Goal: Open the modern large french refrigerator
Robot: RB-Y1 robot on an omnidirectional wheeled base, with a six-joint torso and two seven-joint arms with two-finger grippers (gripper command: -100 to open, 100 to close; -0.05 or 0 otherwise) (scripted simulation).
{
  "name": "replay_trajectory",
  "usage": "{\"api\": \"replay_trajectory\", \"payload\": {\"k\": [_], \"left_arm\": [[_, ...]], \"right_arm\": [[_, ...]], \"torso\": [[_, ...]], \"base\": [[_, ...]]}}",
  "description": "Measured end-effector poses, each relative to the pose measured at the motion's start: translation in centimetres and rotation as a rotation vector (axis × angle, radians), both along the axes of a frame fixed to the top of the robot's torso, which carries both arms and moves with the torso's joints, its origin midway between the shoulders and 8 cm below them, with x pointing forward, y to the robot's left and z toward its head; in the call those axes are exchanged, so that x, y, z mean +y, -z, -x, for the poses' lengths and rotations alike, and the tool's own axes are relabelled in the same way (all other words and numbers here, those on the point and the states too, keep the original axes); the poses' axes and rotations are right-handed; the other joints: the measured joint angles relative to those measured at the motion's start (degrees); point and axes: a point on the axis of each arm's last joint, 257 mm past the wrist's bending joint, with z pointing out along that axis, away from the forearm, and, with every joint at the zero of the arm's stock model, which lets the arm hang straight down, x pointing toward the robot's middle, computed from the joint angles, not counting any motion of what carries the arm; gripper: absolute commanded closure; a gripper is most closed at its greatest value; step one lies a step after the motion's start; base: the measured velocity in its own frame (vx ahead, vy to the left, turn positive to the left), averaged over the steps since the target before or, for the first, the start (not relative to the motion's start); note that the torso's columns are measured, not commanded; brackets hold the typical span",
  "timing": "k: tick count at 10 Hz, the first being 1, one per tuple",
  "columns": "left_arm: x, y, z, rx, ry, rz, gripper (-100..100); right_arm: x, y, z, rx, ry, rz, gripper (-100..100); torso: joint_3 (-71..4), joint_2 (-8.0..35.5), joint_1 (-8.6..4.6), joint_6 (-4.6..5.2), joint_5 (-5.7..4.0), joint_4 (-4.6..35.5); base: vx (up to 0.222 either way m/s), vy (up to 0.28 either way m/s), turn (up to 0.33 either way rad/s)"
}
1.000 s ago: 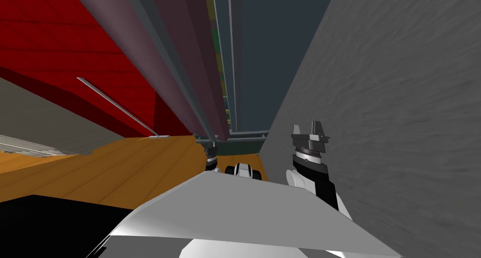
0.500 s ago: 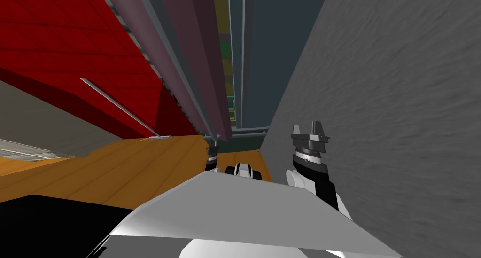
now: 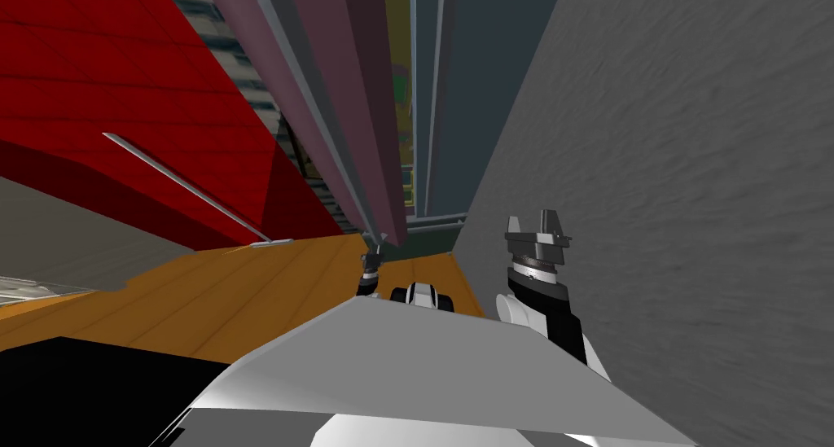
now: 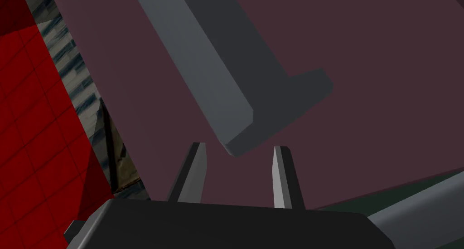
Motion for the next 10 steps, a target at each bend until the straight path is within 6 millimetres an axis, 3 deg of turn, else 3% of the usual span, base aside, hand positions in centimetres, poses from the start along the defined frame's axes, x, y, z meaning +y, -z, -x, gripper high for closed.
{"api": "replay_trajectory", "payload": {"k": [4,10], "left_arm": [[-1.5,0.3,0.4,0.01,0.089,0.003,100],[-3.0,0.6,2.9,0.013,0.252,0.001,100]], "right_arm": [[0.0,0.0,0.0,0.0,0.0,0.0,0],[0.0,0.0,0.0,0.0,0.0,0.0,0]], "torso": [[-0.27,-0.45,-0.64,0.17,-0.08,-0.14],[-0.27,-0.38,0.01,0.28,-0.02,-0.03]], "base": [[-0.131,0.177,-0.087],[-0.079,0.194,-0.082]]}}
